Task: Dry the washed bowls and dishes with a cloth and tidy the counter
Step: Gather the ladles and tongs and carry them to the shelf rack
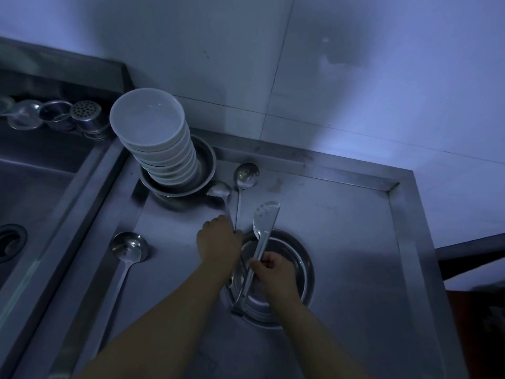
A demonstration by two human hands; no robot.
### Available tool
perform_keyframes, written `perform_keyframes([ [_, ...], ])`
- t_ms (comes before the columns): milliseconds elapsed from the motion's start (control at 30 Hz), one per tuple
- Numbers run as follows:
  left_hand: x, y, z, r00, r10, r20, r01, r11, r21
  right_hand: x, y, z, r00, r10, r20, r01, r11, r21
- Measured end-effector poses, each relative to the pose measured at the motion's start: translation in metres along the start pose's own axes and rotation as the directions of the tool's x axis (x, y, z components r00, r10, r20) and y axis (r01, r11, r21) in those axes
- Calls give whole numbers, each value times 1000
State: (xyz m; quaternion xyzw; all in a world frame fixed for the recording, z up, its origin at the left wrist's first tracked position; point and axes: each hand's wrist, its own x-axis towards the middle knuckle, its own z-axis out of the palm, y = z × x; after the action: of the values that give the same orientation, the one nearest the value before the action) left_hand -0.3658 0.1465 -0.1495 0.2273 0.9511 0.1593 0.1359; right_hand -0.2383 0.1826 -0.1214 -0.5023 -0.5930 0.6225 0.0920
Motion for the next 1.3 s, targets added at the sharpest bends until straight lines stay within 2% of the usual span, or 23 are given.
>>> perform_keyframes([
  [200,-4,4,-6,1000,-17,23,20,984,-178,-5,1,-12,1000,-15,-27,15,1000,3],
  [400,-13,1,-24,988,-85,129,128,919,-374,-13,1,-26,997,-43,-70,41,999,-31],
  [533,-30,-10,-41,978,-70,195,158,862,-482,-19,0,-30,995,-77,-68,71,994,-86],
  [667,-59,-41,-59,988,-72,138,123,907,-404,-33,0,-21,993,-108,-52,102,989,-102],
  [800,-96,-82,-86,982,-157,100,185,891,-415,-51,0,-6,988,-153,-14,149,977,-155],
  [967,-145,-143,-111,958,-287,-12,275,927,-255,-78,6,24,991,-137,1,134,969,-209],
  [1100,-162,-179,-112,959,-270,-89,247,946,-209,-95,10,48,987,-158,-6,153,963,-220],
  [1300,-150,-209,-99,966,-253,-55,238,952,-194,-114,17,74,985,-173,-15,167,966,-199],
])
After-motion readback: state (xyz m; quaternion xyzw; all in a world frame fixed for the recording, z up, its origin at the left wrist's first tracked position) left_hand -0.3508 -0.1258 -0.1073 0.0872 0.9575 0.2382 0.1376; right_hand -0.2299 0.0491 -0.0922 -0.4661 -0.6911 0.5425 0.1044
